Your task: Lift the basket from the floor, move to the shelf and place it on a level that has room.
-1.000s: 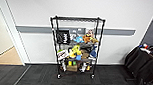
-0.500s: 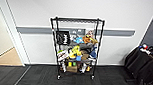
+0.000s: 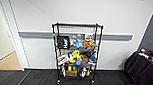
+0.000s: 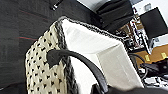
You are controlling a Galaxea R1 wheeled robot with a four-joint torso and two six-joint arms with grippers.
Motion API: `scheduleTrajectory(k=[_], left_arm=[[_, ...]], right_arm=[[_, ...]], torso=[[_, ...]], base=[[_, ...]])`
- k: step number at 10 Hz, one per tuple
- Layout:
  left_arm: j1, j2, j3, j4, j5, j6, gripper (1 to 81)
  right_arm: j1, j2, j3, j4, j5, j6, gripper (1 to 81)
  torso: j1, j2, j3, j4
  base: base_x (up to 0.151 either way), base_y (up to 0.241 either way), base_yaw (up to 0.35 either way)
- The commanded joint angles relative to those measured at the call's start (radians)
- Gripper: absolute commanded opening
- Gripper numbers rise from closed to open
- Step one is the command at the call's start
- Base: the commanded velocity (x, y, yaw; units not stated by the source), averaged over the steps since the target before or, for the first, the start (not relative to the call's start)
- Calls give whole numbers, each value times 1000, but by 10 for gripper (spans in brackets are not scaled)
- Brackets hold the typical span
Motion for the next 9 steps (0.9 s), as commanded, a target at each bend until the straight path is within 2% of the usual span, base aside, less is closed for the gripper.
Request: scheduleTrajectory(k=[1,9], left_arm=[[-94,-32,55,15,34,8,10],[-99,-19,52,15,34,6,10]], right_arm=[[99,-28,49,-2,-19,4,10],[107,30,14,-8,-24,4,10]], torso=[[0,0,0,0],[-2,-1,-1,0]], base=[[78,0,0],[104,0,0]])
